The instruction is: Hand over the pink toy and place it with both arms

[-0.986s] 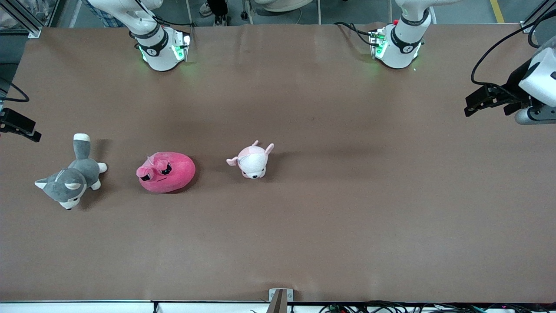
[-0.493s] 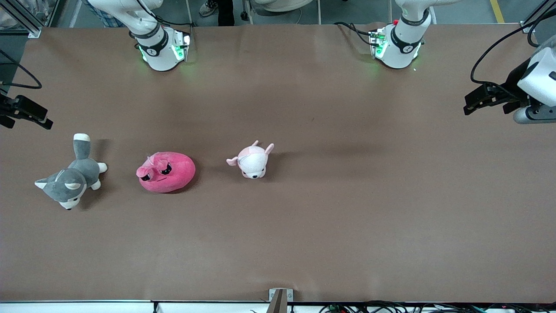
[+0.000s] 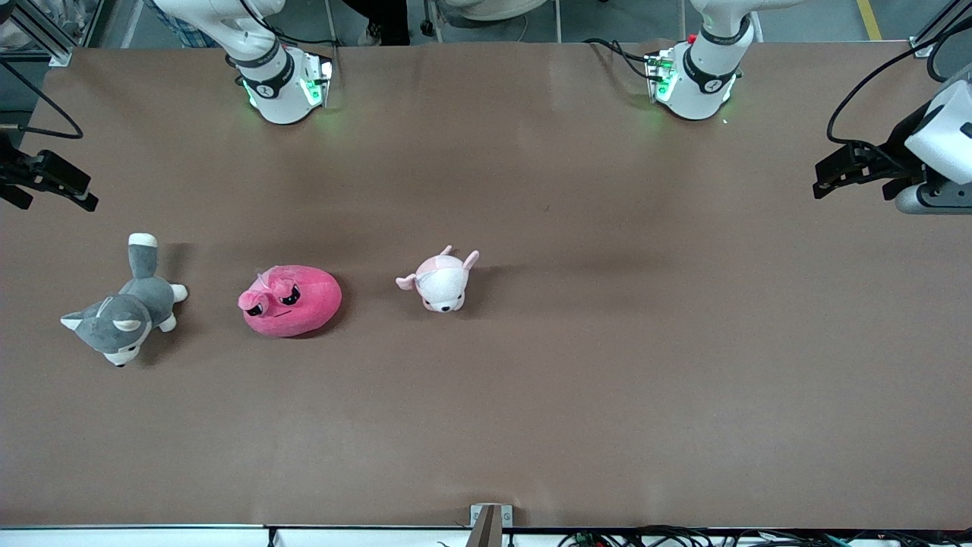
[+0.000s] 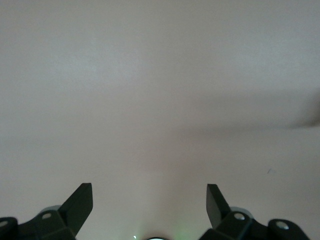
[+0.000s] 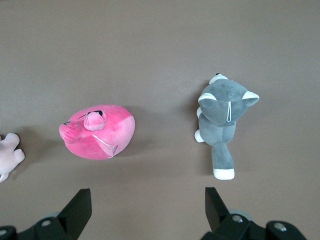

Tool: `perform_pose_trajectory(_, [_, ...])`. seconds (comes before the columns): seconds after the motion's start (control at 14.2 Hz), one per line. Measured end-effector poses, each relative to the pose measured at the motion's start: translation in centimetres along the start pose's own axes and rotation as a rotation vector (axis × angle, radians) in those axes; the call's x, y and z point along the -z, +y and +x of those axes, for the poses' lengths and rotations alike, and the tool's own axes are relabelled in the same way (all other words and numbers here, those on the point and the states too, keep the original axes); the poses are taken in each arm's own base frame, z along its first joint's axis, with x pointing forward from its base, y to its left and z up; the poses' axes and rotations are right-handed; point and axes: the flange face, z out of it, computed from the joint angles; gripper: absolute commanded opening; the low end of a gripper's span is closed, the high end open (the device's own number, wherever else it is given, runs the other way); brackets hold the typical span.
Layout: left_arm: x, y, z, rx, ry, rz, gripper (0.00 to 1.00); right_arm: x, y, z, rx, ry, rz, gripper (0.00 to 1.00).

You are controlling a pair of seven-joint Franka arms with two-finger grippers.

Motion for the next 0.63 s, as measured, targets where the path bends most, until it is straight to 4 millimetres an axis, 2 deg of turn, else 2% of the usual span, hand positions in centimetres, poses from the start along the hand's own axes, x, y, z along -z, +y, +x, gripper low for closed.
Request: perform_pose_trajectory(0.63, [0.41,-0.21,-0.13,0.012,-0.001,0.000,1.00,-0.14,0.38,-0.03,-0.005,-0.002,-0.003,1.00])
